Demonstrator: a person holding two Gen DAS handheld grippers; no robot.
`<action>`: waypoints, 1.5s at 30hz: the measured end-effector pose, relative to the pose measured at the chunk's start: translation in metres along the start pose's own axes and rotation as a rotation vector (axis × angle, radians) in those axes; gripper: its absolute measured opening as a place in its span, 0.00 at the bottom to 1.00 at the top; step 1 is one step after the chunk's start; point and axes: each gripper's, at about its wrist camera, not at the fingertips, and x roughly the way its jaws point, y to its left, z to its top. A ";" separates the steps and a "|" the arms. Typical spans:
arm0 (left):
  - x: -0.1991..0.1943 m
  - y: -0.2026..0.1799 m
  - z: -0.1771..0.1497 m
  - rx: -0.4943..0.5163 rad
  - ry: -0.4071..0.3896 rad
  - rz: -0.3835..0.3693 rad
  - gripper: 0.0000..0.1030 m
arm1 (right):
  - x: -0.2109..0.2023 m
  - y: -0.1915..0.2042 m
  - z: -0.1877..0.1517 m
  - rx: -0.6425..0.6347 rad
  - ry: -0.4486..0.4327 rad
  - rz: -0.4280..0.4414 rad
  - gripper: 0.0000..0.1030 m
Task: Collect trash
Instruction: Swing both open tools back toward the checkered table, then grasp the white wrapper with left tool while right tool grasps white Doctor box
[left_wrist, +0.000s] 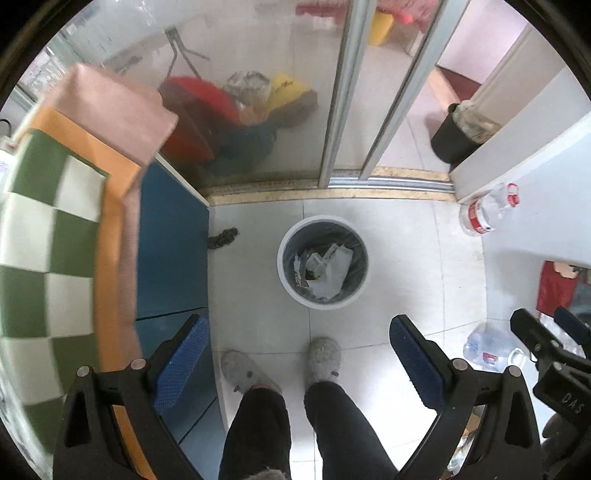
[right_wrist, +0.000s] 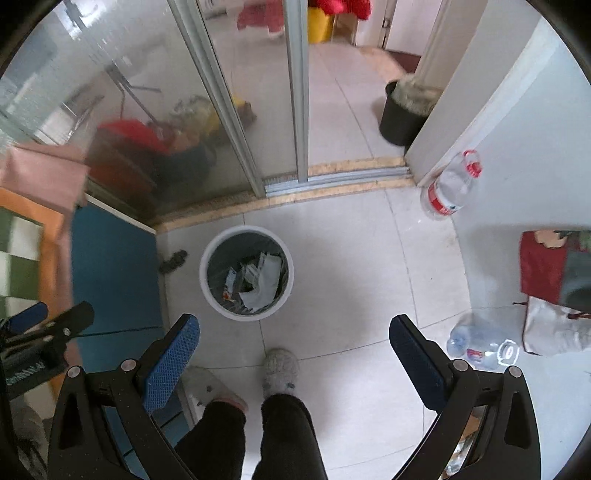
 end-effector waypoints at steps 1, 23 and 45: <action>-0.016 0.000 -0.003 -0.005 -0.008 -0.002 0.98 | -0.020 -0.001 -0.001 -0.006 -0.010 0.007 1.00; -0.215 0.160 -0.031 -0.334 -0.307 0.060 0.99 | -0.205 0.146 0.017 -0.245 -0.059 0.268 1.00; -0.142 0.572 -0.116 -0.925 -0.031 0.553 1.00 | -0.081 0.758 -0.069 -1.569 -0.049 -0.132 0.96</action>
